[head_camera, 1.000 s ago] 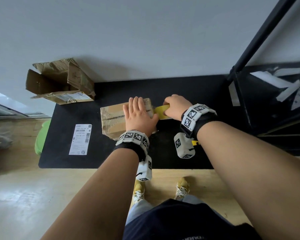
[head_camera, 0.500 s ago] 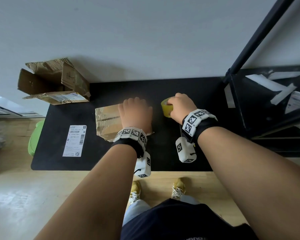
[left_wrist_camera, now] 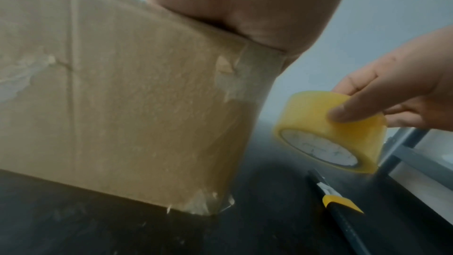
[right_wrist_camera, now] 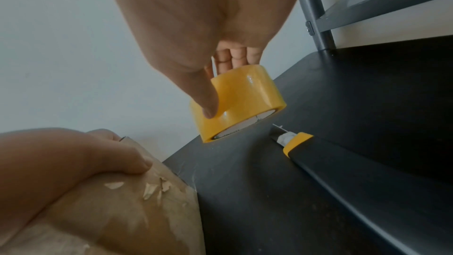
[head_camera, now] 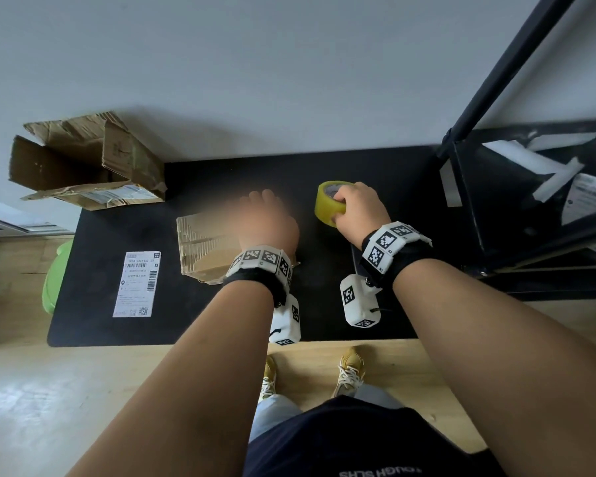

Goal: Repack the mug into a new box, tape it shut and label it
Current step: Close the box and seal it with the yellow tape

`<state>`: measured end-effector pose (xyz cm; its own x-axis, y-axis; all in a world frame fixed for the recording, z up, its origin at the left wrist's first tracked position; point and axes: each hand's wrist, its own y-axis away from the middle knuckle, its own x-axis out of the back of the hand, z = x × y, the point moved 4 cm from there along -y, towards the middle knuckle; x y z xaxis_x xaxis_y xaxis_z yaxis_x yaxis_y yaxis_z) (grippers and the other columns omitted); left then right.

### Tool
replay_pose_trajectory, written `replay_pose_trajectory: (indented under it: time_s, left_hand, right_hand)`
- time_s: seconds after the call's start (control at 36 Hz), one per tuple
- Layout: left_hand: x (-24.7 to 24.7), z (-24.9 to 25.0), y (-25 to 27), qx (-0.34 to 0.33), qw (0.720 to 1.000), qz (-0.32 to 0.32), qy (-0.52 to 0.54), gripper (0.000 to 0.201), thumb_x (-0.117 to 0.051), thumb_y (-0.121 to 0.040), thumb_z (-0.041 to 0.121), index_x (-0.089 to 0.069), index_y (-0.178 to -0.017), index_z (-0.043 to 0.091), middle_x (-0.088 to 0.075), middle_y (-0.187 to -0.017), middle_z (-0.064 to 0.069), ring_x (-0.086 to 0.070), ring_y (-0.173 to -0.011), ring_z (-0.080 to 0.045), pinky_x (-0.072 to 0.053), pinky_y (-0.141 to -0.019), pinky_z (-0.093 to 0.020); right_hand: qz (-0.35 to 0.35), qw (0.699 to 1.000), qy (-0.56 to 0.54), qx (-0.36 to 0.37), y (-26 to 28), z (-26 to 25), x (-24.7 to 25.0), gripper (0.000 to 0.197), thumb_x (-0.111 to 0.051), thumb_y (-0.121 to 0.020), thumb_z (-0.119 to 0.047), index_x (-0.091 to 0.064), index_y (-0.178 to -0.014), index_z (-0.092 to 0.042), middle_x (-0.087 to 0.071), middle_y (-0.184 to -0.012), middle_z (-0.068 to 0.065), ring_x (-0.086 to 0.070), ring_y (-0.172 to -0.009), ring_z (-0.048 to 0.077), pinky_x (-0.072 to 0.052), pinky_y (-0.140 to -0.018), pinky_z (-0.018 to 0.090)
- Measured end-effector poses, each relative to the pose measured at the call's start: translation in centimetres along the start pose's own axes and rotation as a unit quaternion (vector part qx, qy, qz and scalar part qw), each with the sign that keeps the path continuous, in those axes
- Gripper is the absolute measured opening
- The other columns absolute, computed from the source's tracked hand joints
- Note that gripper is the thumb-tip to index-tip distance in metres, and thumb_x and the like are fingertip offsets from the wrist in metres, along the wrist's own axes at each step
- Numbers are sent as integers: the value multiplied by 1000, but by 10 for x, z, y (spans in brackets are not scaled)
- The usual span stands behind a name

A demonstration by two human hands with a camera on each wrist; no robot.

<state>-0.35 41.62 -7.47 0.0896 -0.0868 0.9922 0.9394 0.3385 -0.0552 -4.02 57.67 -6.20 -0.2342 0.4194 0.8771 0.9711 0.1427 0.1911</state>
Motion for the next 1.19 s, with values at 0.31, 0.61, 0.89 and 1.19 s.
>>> replay_pose_trajectory:
  time_s: [0.31, 0.61, 0.89, 1.19]
  left_hand:
    - [5, -2, -3, -32, 992, -121, -23, 56, -59, -72, 35, -39, -120, 14, -43, -121, -4, -34, -124, -29, -1, -117, -54]
    - [6, 4, -1, 4, 998, -59, -3, 30, -42, -89, 30, -46, -115, 15, -50, -118, -5, -40, -121, -29, -7, -116, -53]
    - [8, 5, -3, 15, 997, -69, 27, 29, -44, -88, 25, -48, -116, 17, -51, -116, -5, -40, -121, -29, -5, -117, -50]
    - [24, -23, 1, -85, 974, -196, 72, 117, -63, -70, 72, -6, -153, 13, -9, -161, -3, 1, -148, -21, 5, -120, -42]
  right_hand:
    - [9, 1000, -21, -12, 4, 4, 7, 32, -64, -86, -13, -63, -119, -12, -53, -122, 11, -52, -115, 31, -46, -92, 36]
    - [16, 999, -40, -17, 11, 5, 14, 27, -64, -85, -13, -65, -111, -13, -53, -116, 10, -54, -109, 31, -55, -85, 41]
    - [9, 1000, -17, -20, 19, 15, 14, 20, -65, -86, -17, -66, -106, -14, -55, -114, 10, -56, -107, 30, -47, -82, 34]
    - [-1, 999, -20, -28, 18, -2, 16, 34, -63, -88, -20, -61, -122, -15, -52, -121, 11, -52, -114, 31, -48, -93, 40]
